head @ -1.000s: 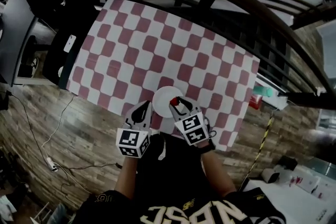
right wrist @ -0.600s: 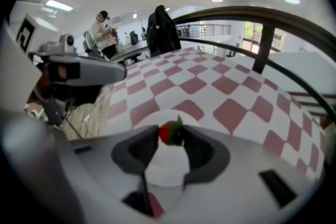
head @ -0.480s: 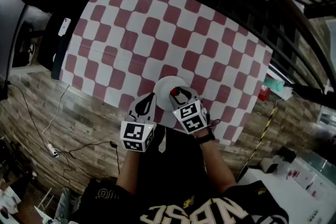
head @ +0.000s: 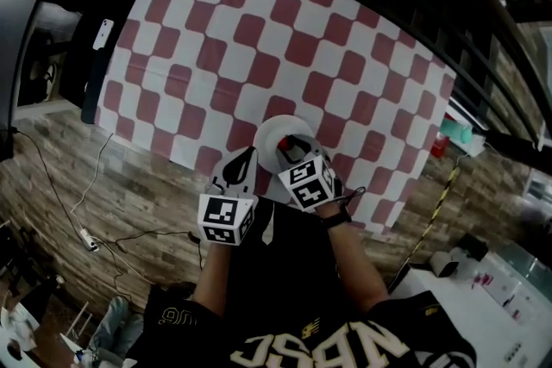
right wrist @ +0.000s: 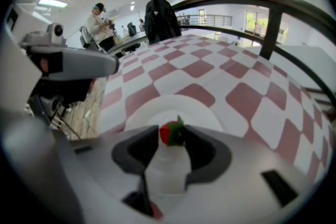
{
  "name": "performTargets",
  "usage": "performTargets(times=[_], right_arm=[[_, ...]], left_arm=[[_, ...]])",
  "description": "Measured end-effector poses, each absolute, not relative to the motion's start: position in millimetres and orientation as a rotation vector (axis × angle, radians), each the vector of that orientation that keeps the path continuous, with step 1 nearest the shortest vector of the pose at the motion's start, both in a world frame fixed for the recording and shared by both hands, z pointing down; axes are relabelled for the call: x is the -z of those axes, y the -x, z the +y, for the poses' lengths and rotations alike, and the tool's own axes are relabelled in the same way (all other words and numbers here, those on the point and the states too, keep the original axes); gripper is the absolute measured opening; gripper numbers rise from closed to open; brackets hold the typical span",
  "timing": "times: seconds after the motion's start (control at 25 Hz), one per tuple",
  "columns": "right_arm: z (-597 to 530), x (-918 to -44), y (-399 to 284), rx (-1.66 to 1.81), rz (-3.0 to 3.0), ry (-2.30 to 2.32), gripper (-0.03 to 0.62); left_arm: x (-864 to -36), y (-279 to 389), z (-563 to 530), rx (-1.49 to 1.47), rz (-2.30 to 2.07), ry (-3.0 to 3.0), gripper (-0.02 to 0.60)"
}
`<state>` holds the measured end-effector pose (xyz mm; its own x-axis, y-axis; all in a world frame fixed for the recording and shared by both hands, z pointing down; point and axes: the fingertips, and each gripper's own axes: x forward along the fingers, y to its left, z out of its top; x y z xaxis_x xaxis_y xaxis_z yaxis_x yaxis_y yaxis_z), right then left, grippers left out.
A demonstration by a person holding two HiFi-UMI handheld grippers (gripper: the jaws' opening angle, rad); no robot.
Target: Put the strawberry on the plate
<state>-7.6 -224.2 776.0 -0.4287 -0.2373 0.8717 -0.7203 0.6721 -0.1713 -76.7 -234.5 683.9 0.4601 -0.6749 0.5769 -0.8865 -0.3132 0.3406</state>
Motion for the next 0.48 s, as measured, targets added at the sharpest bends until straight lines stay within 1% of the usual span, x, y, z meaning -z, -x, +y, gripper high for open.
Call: performTargets(times=[0.28, 0.48], right_arm=[[-231.8, -759.1, 14.8, -0.649, -2.028, -0.762, 0.155], [-239.9, -722.6, 15.2, -0.611, -2.064, -0.828, 0.155]], left_arm=[[-661.7, 75.9, -236.1, -0.407, -1.302, -2.136, 0.009], [-631.2, 80.3, -239.3, -0.371, -1.302, -2.183, 0.009]])
